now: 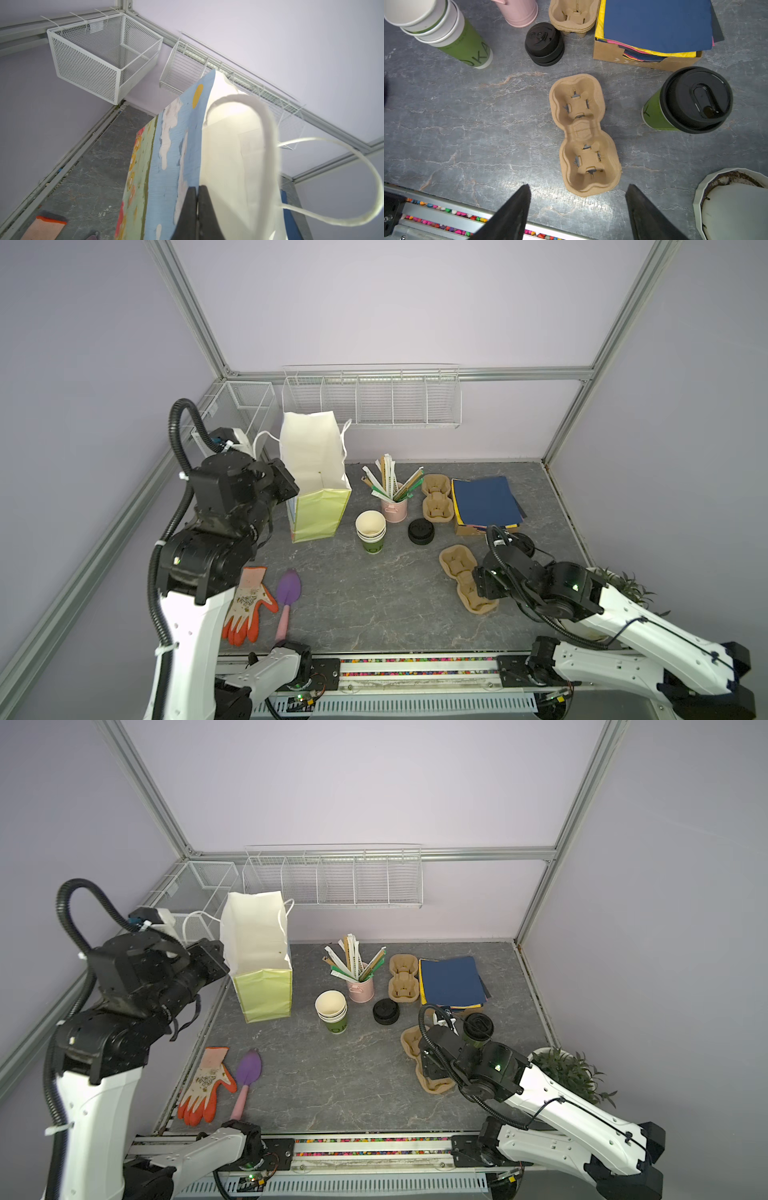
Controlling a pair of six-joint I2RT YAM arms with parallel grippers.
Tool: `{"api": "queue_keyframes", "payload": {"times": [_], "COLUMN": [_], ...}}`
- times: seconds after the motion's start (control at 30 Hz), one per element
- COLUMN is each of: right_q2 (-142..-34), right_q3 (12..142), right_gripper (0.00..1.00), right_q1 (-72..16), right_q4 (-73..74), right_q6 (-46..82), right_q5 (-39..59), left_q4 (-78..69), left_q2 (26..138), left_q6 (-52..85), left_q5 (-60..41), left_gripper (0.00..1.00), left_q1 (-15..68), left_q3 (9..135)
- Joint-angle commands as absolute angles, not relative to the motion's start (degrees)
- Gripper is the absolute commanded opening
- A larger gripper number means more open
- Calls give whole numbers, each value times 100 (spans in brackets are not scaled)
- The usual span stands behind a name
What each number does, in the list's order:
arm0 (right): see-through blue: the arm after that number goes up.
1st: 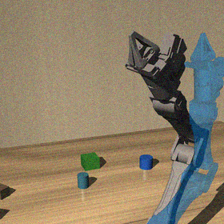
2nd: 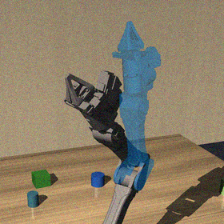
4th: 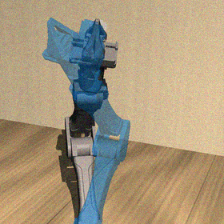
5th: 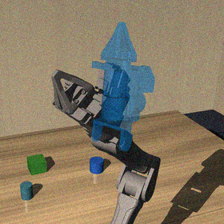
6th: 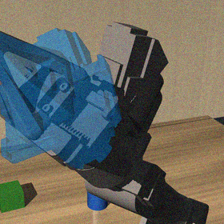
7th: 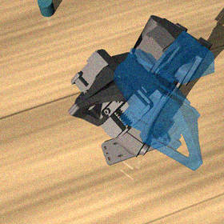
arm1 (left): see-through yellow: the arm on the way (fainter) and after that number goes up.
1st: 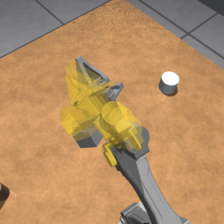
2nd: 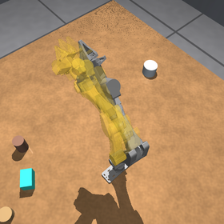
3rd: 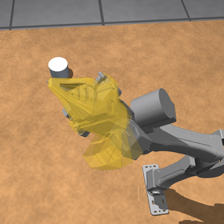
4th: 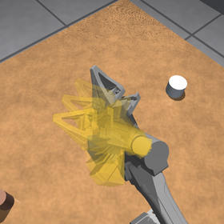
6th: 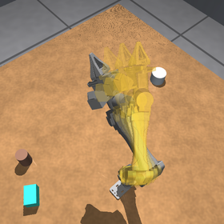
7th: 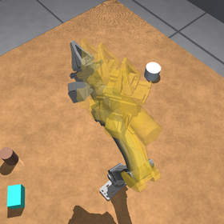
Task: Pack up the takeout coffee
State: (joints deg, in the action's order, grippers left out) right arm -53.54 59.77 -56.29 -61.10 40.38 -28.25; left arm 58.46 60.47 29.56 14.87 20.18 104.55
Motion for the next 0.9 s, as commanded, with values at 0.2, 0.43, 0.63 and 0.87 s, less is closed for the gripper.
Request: {"api": "queue_keyframes", "payload": {"times": [0.2, 0.43, 0.63, 0.87], "right_q2": [-5648, -6289, -6649, -6235], "right_q3": [6139, 5846, 5743, 6573], "right_gripper": [80, 79, 78, 78], "right_q1": [-4681, -4251, -4077, -4080], "right_q4": [-6181, -5620, -5188, -5147], "right_q6": [3409, 3189, 3045, 3212], "right_q5": [-2384, -1908, -1513, -1090], "left_q4": [6516, 6523, 6362, 5909], "left_q2": [5182, 5111, 5016, 5050], "left_q6": [4192, 4670, 4809, 4931], "left_q5": [1039, 539, 514, 1067], "left_gripper": [0, 0, 0, 0], "left_q1": [2441, 2493, 2494, 3442], "left_q3": [10335, 9892, 9647, 9034]}}
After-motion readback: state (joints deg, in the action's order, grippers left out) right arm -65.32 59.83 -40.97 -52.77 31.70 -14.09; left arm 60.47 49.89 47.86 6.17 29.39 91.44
